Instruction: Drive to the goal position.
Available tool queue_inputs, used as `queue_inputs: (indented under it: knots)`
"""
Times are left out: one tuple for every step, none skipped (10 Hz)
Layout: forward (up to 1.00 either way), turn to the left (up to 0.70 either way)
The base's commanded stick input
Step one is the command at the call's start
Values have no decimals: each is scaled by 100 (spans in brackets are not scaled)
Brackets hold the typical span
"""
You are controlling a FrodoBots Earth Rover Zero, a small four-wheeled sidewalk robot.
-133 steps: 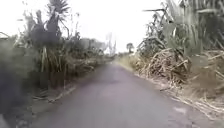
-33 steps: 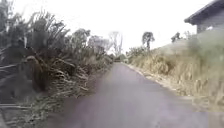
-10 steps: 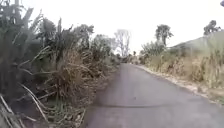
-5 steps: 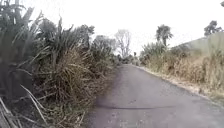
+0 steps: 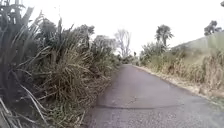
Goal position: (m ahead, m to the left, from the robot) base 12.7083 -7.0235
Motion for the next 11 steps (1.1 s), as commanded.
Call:
queue_inputs:
  knots:
    - [100,-40]
    - [100,-40]
    - [100,-40]
    - [100,-40]
    - [100,-40]
    - [100,-40]
    - [100,-34]
    - [100,-22]
    - [100,-9]
    - [100,0]
    - [100,0]
